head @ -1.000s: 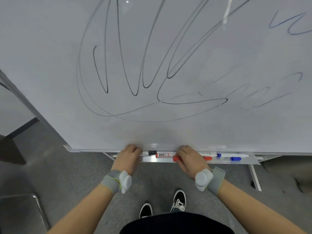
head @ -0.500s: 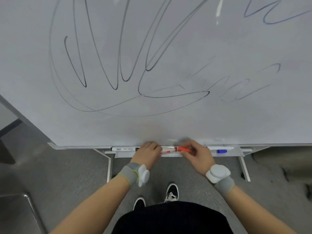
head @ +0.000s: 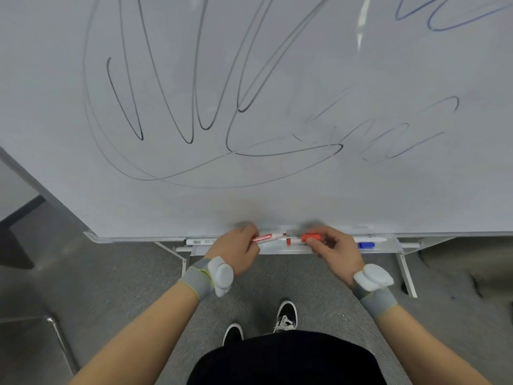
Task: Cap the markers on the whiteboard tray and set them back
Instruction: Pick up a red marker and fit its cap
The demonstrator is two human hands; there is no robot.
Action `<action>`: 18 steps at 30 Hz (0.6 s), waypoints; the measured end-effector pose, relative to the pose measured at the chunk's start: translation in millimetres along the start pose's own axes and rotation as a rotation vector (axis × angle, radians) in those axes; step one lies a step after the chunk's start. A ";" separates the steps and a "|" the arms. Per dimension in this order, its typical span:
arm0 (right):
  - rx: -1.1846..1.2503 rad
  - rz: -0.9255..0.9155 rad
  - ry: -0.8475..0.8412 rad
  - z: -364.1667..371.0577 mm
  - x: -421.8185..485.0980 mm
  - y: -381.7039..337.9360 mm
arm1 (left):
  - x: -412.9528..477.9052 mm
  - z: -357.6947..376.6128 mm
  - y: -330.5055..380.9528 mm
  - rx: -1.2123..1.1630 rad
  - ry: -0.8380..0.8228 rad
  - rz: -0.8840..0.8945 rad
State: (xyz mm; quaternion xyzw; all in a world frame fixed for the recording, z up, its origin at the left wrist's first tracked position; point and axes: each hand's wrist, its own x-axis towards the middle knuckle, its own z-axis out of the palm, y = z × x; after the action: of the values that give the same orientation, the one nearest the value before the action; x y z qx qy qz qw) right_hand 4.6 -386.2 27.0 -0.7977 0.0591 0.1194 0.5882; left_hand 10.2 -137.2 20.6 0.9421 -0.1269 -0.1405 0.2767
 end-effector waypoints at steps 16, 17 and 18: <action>0.101 -0.060 -0.218 -5.2 -1.3 -26.4 | -6.4 -9.4 16.6 -0.056 -0.041 0.111; 0.098 -0.059 -0.218 -6.3 -0.7 -26.9 | -6.2 -9.3 16.9 -0.065 -0.041 0.109; 0.088 -0.061 -0.220 -7.4 0.0 -26.9 | -5.9 -9.3 17.6 -0.077 -0.040 0.105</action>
State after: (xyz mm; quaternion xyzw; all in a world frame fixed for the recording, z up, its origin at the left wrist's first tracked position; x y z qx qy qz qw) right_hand 11.9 -385.1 53.9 -0.7546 -0.0248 0.1856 0.6289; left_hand 5.0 -145.2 39.1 0.9199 -0.1762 -0.1495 0.3169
